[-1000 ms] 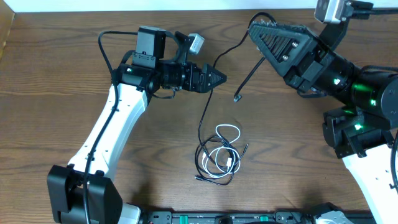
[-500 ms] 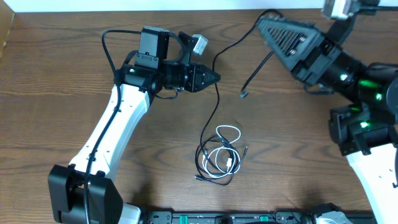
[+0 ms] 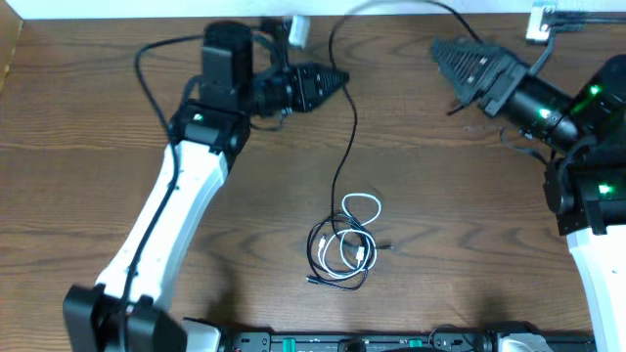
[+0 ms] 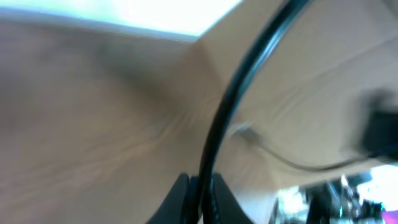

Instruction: Untangle cables

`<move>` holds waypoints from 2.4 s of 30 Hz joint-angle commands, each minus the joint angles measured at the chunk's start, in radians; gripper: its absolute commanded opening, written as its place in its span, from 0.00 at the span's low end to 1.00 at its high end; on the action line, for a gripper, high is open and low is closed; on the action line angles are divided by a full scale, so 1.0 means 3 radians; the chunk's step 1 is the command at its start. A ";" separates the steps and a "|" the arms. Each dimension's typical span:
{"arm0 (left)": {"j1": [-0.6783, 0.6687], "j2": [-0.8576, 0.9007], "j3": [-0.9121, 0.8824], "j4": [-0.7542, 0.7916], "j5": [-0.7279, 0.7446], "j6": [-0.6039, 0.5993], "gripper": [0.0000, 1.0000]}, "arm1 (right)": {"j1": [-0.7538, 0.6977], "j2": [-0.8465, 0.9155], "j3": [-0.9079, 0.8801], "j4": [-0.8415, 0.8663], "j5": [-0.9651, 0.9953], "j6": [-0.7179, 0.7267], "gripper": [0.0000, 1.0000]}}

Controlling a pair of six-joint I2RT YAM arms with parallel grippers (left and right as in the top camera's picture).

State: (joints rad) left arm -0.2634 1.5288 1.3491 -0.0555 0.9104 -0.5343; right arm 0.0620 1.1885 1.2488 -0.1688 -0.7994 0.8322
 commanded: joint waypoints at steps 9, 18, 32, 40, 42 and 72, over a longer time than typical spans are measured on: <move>0.0001 -0.0559 0.0114 0.1793 -0.0507 -0.1320 0.07 | -0.0010 -0.0011 0.0025 -0.1328 0.1245 -0.1195 0.99; 0.0000 -0.0640 0.0116 0.2372 -0.1371 -0.1493 0.08 | -0.0010 -0.0011 0.0024 -0.1924 0.1970 -0.1195 0.99; 0.0031 -0.0623 0.0114 0.1340 -0.2265 -0.0553 0.07 | -0.0005 0.0083 0.0017 -0.2271 0.1946 -0.1194 0.99; 0.0032 -0.0613 0.0113 0.0877 -0.2389 -0.0567 0.07 | -0.0005 0.0217 0.0014 -0.2344 0.1946 -0.1194 0.99; 0.0032 -0.0589 0.0113 0.1054 -0.2584 -0.0589 0.07 | -0.0005 0.0253 0.0014 -0.2340 0.1946 -0.1194 0.99; 0.1382 0.1971 0.2037 0.1235 -0.1844 -0.0257 0.08 | -0.0001 0.0646 0.0014 -0.2246 0.1932 -0.1041 0.98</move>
State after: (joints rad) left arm 0.1078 2.0892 1.9289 0.3065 0.3794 -0.6487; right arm 0.0620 1.3811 1.2488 -0.8444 -0.2272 0.4969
